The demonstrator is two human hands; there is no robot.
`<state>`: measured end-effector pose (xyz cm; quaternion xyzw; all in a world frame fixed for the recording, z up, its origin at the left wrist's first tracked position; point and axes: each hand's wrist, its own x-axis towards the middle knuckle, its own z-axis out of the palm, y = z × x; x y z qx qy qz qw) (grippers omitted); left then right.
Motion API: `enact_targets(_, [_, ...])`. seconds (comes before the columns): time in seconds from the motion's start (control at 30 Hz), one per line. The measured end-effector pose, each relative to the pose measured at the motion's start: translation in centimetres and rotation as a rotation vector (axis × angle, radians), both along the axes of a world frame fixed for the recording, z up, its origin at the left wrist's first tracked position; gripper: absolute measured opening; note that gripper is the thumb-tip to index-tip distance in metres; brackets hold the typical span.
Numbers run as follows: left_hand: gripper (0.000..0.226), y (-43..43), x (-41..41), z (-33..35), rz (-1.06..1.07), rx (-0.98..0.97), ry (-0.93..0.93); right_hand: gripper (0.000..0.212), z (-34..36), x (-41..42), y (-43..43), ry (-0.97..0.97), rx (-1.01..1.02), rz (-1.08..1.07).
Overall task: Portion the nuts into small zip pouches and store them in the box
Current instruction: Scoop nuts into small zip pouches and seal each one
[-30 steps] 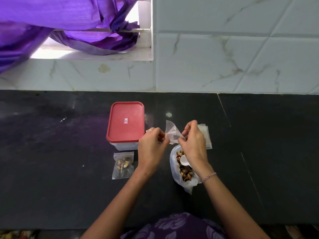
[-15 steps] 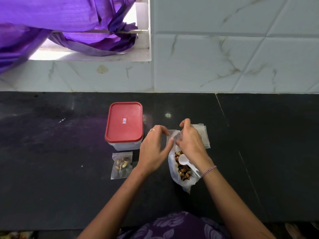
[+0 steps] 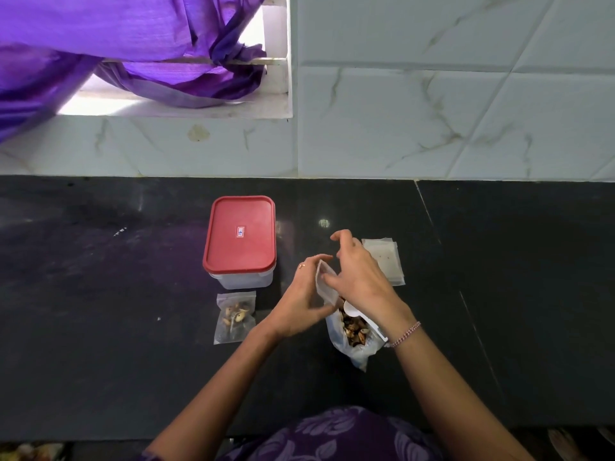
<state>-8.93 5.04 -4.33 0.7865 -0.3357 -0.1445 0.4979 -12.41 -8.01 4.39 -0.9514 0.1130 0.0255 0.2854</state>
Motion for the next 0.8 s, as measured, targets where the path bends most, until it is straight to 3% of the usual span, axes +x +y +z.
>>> enact_targets(0.1, [0.054, 0.1, 0.0, 0.0, 0.058, -0.064, 0.000, 0.061, 1.1, -1.2, -0.5, -0.085, 0.166, 0.048])
enact_targets(0.17, [0.054, 0.3, 0.0, 0.1, 0.076, -0.114, 0.005, 0.057, 1.7, -2.3, -1.1, -0.141, 0.206, 0.178])
enact_targets(0.27, [0.064, 0.5, 0.0, 0.0, 0.083, -0.140, 0.017, 0.054, 1.5, -3.7, -1.7, -0.139, -0.033, 0.360])
enact_targets(0.4, [0.060, 0.4, -0.2, -0.1, 0.052, -0.133, 0.033, 0.038, 0.2, -4.2, -1.3, -0.215, -0.270, 0.380])
enact_targets(0.57, [0.051, 0.6, -0.3, -0.2, 0.055, -0.114, 0.010, 0.015, -0.7, -3.9, -1.4, -0.334, -0.256, 0.347])
enact_targets(0.67, [0.053, 0.8, -0.3, 0.1, 0.066, -0.116, 0.030, 0.013, -0.8, -4.1, -1.6, -0.379, -0.196, 0.340])
enact_targets(0.8, [0.068, 0.8, -0.4, 0.0, 0.060, -0.114, 0.020, 0.015, -1.4, -4.2, -1.4, -0.409, -0.266, 0.328])
